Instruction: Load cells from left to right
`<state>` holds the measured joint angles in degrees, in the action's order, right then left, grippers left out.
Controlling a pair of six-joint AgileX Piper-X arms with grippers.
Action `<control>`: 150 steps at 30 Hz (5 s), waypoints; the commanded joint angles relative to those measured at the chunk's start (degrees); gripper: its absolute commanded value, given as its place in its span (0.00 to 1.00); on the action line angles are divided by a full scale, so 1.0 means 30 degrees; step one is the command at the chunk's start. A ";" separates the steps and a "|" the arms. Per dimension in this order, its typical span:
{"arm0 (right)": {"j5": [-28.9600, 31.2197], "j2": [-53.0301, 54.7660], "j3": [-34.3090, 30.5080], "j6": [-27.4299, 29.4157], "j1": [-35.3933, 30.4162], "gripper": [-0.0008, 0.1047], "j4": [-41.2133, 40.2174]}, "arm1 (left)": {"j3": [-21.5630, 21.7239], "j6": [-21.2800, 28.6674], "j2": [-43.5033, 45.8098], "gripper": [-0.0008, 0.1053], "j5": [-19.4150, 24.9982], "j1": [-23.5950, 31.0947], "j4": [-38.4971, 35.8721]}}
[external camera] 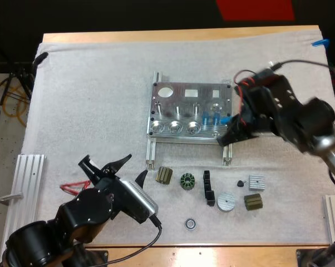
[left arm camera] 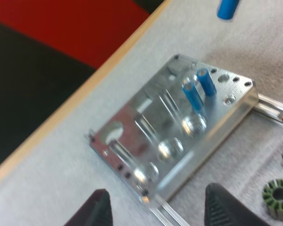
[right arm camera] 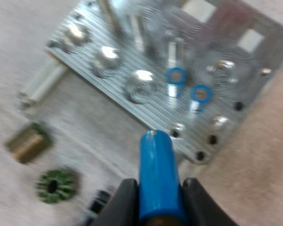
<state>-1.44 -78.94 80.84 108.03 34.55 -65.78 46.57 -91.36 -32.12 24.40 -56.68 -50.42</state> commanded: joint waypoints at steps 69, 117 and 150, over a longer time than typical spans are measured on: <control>0.2674 -0.8740 0.2552 0.4497 -0.1234 0.01 -0.0649 | -0.0465 -0.2586 0.0591 0.43 -0.0744 0.0010 0.0061; 0.5731 -0.9664 0.2552 0.3446 -0.1234 0.53 0.0549 | -0.0465 -0.2586 0.0591 0.43 -0.0744 0.0010 0.0061; 0.5693 -0.7151 0.2482 0.2740 -0.1243 0.51 0.1816 | -0.0465 -0.2586 0.0591 0.43 -0.0744 0.0010 0.0061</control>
<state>15.65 -101.26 88.24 116.79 31.06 -60.59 45.15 -98.40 -30.74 22.23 -56.68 -50.47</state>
